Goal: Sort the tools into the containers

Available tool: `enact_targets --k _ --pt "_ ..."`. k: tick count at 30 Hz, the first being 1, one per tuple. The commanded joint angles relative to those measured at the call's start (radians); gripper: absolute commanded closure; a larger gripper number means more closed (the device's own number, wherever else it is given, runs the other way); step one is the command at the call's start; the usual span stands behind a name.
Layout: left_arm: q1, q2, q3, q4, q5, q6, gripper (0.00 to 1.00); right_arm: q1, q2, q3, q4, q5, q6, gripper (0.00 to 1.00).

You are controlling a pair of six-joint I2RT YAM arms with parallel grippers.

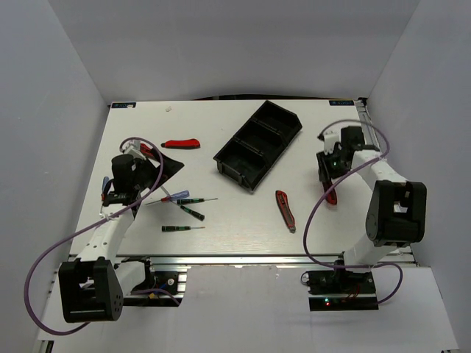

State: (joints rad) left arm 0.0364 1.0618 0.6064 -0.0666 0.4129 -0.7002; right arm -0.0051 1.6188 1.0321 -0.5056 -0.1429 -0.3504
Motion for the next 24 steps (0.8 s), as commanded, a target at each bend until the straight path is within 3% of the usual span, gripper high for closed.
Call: enact_targets --k 1,2,6,12,17,24 --pt "-0.001 -0.003 0.041 0.047 0.052 -0.01 0.02 0.004 -0.004 0.212 0.035 -0.234 -0.175 0.96" --pt "-0.001 0.001 0.041 0.051 0.058 -0.01 0.02 0.004 0.024 0.256 0.021 -0.338 -0.255 0.97" --pt "-0.001 0.006 0.043 0.056 0.09 -0.013 0.02 0.048 0.128 0.462 0.031 -0.457 -0.326 1.0" --pt "-0.001 -0.017 0.035 0.054 0.119 -0.028 0.02 0.117 0.323 0.715 0.249 -0.458 -0.237 1.0" --pt "-0.001 -0.037 0.024 0.047 0.145 -0.053 0.02 0.2 0.464 0.865 0.454 -0.356 -0.239 1.0" --pt "-0.003 -0.086 0.026 -0.024 0.135 -0.071 0.02 0.214 0.661 1.114 0.547 -0.276 -0.202 0.99"
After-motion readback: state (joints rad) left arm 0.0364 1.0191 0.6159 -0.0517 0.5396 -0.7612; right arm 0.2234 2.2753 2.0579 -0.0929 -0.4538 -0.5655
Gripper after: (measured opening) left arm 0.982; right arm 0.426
